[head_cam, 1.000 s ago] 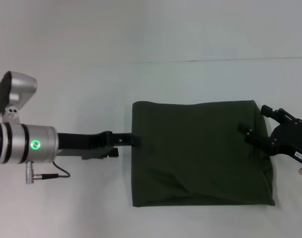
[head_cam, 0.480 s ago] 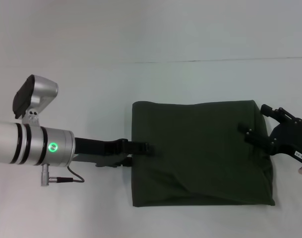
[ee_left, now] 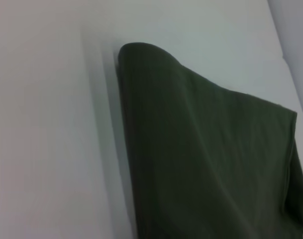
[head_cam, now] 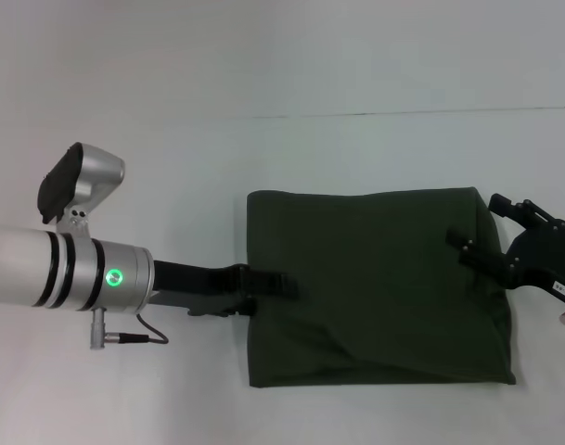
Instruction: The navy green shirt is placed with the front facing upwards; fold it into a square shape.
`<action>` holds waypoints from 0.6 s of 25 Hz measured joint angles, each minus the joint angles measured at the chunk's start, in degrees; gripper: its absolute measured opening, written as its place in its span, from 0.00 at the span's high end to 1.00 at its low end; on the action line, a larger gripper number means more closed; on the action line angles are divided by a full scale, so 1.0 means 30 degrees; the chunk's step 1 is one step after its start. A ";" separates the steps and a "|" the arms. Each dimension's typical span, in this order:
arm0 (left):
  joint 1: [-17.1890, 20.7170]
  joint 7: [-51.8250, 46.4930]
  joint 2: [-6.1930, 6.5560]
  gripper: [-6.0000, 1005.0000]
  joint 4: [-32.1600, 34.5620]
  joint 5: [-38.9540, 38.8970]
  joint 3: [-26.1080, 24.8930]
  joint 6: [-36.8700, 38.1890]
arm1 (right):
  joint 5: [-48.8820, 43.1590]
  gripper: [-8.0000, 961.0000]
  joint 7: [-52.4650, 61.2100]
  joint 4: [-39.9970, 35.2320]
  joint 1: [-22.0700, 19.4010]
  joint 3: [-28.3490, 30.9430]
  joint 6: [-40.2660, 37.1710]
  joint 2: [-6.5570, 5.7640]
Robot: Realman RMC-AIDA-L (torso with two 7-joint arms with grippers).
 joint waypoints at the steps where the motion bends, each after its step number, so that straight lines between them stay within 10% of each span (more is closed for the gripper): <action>1: -0.0020 -0.0023 0.0002 0.21 0.0001 0.0006 0.0188 -0.0020 | 0.0000 0.08 0.0000 -0.0002 -0.0005 -0.0001 0.0000 -0.0007; 7: -0.0120 0.0144 0.0000 0.22 0.0161 0.0030 0.1124 -0.0191 | 0.0000 0.08 0.0001 -0.0007 -0.0030 -0.0001 0.0000 -0.0002; 15: -0.0178 0.0319 -0.0037 0.53 0.0238 0.0035 0.1226 -0.0355 | -0.0001 0.08 0.0001 -0.0006 -0.0071 0.0000 -0.0130 0.0013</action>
